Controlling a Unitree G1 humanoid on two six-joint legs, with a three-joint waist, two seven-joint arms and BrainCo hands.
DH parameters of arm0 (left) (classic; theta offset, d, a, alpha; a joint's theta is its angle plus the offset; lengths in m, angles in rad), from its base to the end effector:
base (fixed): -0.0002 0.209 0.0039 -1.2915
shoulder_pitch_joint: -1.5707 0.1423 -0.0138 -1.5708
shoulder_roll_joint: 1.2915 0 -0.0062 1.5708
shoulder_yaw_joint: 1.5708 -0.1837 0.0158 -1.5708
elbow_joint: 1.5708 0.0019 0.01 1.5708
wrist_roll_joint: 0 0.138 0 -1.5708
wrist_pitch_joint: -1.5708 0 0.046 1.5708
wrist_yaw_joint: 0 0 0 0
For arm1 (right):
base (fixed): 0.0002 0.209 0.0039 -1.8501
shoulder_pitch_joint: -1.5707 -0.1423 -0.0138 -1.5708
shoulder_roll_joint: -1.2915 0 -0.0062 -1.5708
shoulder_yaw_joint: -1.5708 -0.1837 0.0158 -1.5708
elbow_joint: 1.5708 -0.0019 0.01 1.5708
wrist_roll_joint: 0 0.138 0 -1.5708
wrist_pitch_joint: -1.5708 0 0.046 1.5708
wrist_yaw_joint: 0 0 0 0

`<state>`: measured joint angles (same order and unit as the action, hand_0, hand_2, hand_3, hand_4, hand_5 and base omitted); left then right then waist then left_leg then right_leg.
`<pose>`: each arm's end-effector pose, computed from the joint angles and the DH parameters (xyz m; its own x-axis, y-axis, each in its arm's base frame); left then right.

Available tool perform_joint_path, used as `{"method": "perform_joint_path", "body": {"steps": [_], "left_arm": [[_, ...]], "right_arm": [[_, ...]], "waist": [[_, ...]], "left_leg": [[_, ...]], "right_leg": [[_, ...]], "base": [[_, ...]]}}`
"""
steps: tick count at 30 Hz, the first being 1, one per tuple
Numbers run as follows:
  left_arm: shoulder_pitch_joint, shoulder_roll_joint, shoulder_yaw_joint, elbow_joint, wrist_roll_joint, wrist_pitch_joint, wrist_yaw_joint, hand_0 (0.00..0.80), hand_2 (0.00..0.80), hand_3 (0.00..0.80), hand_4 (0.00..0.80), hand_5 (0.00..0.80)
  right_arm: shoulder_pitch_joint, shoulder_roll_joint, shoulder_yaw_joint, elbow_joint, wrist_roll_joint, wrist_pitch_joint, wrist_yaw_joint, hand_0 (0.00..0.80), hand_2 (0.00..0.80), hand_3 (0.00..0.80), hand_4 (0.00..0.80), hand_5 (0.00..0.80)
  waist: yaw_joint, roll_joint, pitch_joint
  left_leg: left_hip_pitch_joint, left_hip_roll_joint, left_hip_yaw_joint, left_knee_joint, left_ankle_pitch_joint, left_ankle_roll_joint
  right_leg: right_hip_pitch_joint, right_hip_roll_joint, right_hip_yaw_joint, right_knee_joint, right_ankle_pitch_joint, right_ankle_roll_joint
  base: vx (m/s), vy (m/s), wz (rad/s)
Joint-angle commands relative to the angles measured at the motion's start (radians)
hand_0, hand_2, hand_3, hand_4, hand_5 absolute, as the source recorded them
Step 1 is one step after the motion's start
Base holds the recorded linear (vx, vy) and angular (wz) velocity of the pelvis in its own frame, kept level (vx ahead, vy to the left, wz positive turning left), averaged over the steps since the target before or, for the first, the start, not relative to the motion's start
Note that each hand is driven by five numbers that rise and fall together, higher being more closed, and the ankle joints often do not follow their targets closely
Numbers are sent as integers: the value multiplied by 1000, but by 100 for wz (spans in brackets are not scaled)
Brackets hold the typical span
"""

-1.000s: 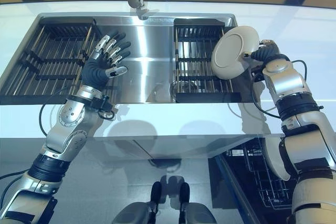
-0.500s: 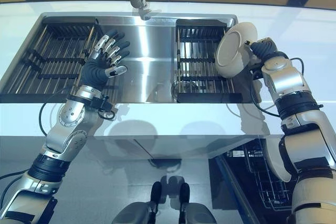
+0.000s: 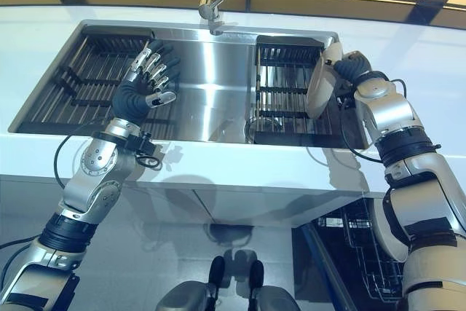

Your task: Take plates into dishwasher

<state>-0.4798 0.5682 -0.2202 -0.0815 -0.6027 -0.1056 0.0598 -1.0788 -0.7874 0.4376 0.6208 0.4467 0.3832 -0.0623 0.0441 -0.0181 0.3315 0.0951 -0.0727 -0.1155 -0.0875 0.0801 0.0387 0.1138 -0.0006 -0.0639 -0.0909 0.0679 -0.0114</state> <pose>0.2655 0.1761 0.1775 0.8291 -0.2861 0.4804 0.2963 0.9534 0.0564 0.3430 -0.2388 0.2438 0.9922 -0.1244 0.0088 0.1142 0.8777 -0.4654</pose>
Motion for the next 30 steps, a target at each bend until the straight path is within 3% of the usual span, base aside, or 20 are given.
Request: {"method": "perform_joint_path", "body": {"steps": [1, 17, 30], "left_arm": [[-30, -18, -9, 4, 8, -68, -20, 0, 0, 0, 0, 0], [-29, -33, -20, 23, -16, -62, -41, 0, 0, 0, 0, 0], [-41, -31, -24, 33, -38, -75, -54, 0, 0, 0, 0, 0]], "right_arm": [[-34, -2, 17, -48, 13, -117, 10, 800, 800, 800, 800, 800], [-9, -15, -20, -149, 22, -148, 83, 800, 800, 800, 800, 800], [-42, -156, -37, -123, 1, -140, 106, 800, 800, 800, 800, 800]], "waist": [[11, -30, -161], [-15, -34, -261], [-63, -42, -293]], "left_leg": [[11, -14, 9, 0, -103, -2], [63, -3, 52, 0, -129, -2], [84, 12, 111, 0, -145, 0]], "right_leg": [[17, 23, 17, 4, -56, 28], [58, 21, 34, 4, -69, 37], [61, 21, 69, 4, -57, 47]], "base": [[0, 0, 0], [-25, 23, -4], [-33, 12, -13]]}}
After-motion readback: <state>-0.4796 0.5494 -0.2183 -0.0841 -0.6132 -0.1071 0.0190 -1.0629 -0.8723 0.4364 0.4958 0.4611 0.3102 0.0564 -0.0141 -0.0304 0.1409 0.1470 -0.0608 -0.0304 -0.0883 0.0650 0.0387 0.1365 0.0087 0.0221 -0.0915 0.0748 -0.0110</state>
